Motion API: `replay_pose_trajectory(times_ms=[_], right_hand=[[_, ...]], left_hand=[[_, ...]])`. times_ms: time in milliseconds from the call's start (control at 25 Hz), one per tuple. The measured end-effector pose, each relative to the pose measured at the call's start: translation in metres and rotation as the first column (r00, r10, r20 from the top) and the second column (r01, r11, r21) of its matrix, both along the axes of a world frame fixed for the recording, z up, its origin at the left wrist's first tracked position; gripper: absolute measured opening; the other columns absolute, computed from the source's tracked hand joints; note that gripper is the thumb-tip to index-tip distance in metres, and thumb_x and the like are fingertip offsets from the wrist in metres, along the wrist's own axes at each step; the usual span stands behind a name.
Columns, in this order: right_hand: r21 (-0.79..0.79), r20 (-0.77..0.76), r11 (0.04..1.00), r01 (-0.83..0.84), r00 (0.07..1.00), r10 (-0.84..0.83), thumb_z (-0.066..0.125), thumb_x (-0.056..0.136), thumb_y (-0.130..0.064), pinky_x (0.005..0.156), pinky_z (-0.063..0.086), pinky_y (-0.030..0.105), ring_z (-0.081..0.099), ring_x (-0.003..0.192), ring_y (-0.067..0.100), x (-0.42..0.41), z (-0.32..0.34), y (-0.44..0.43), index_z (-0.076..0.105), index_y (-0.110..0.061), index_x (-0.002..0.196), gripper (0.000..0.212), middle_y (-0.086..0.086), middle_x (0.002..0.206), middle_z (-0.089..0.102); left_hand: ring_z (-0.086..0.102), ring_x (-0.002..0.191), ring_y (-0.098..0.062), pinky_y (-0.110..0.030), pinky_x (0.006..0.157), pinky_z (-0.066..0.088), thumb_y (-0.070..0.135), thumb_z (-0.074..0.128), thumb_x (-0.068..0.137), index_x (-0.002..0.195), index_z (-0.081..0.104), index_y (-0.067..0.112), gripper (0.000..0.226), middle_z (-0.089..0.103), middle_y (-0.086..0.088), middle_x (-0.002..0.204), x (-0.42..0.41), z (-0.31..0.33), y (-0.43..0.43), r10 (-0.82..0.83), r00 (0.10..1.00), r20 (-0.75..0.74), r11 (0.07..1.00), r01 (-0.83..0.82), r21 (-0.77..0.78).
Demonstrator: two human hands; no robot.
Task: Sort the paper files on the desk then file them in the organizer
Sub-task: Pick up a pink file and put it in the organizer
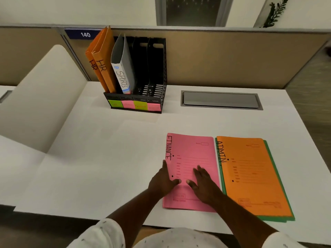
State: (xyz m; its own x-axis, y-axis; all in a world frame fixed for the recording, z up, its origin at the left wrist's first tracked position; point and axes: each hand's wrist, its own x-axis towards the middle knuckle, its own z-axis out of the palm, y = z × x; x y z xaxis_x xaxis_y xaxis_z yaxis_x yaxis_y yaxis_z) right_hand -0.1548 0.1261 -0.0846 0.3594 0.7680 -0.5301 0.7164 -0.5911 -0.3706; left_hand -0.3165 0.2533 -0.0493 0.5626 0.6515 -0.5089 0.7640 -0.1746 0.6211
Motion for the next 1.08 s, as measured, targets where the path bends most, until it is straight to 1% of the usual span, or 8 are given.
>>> replay_pose_trajectory(times_ms=[80,200,320,400,480,640,880,1080], right_hand=[[0.003,-0.006,1.0,0.018,1.0,-0.018,0.033,0.098,-0.064,0.125,0.014,0.045,-0.002,0.155,0.024,0.003,0.0,0.0,0.008,-0.018,0.16,0.082,0.005,0.169,0.001],[0.0,-0.015,1.0,0.022,1.0,-0.022,0.034,0.098,-0.064,0.125,0.016,0.044,0.003,0.155,0.024,0.006,0.003,0.006,0.009,-0.018,0.161,0.081,0.005,0.168,0.006],[0.011,-0.006,0.999,0.044,0.999,-0.044,0.033,0.098,-0.065,0.122,0.024,0.044,0.014,0.154,0.025,0.007,0.009,0.016,0.012,-0.02,0.16,0.079,0.006,0.167,0.014],[0.023,-0.003,0.997,0.07,0.998,-0.07,0.032,0.098,-0.065,0.12,0.029,0.043,0.024,0.151,0.026,0.008,0.016,0.024,0.014,-0.02,0.16,0.079,0.006,0.166,0.021],[0.068,0.024,0.993,0.096,0.995,-0.098,0.032,0.098,-0.066,0.117,0.036,0.044,0.034,0.146,0.027,0.009,0.026,0.032,0.018,-0.02,0.159,0.077,0.006,0.162,0.03],[0.177,0.087,0.975,0.135,0.985,-0.152,0.032,0.099,-0.064,0.102,0.05,0.044,0.057,0.127,0.028,0.015,0.061,0.065,0.025,-0.022,0.157,0.072,0.007,0.147,0.052],[0.342,0.157,0.929,0.139,0.967,-0.203,0.029,0.1,-0.062,0.084,0.059,0.044,0.071,0.099,0.028,0.009,0.137,0.155,0.032,-0.024,0.154,0.066,0.007,0.126,0.068],[0.528,0.213,0.845,0.088,0.949,-0.232,0.033,0.101,-0.061,0.083,0.054,0.044,0.067,0.106,0.036,-0.013,0.21,0.238,0.039,-0.025,0.15,0.061,0.011,0.128,0.067]], left_hand=[[0.067,0.115,-0.027,-0.037,0.085,0.055,0.043,0.073,0.086,0.155,0.011,0.013,0.097,0.063,-0.004,0.134,0.01,0.003,0.008,0.11,0.994,-0.022,0.994,-0.11,-0.027],[0.07,0.102,-0.025,-0.032,0.08,0.054,0.044,0.073,0.087,0.141,0.04,0.008,0.073,0.071,-0.006,0.117,0.019,0.001,0.027,0.274,0.962,-0.025,0.959,-0.275,-0.074],[0.073,0.09,-0.025,-0.042,0.083,0.061,0.041,0.074,0.087,0.095,0.073,0.013,0.03,0.076,-0.004,0.103,0.024,-0.004,0.04,0.316,0.949,0.027,0.938,-0.307,-0.161],[0.073,0.085,-0.027,-0.047,0.081,0.061,0.035,0.073,0.088,0.068,0.064,0.016,0.029,0.075,-0.004,0.099,0.027,0.002,0.043,0.28,0.959,0.038,0.948,-0.27,-0.168],[0.073,0.086,-0.031,-0.047,0.075,0.062,0.03,0.07,0.091,0.07,0.059,0.014,0.029,0.074,-0.008,0.102,0.028,0.012,0.045,0.26,0.962,0.078,0.951,-0.242,-0.191],[0.073,0.084,-0.03,-0.039,0.055,0.062,0.029,0.057,0.1,0.102,0.055,0.006,0.023,0.068,-0.011,0.106,0.026,0.037,0.055,0.194,0.957,0.215,0.971,-0.155,-0.184],[0.073,0.08,-0.021,-0.043,0.066,0.063,0.034,0.052,0.097,0.098,0.055,0.017,0.017,0.071,-0.003,0.094,0.009,0.099,0.097,0.088,0.903,0.421,0.996,-0.077,-0.043],[0.071,0.075,-0.02,-0.044,0.063,0.062,0.036,0.053,0.093,0.089,0.051,0.024,0.014,0.07,0.0,0.085,-0.01,0.142,0.149,0.057,0.893,0.446,0.988,-0.114,0.101]])
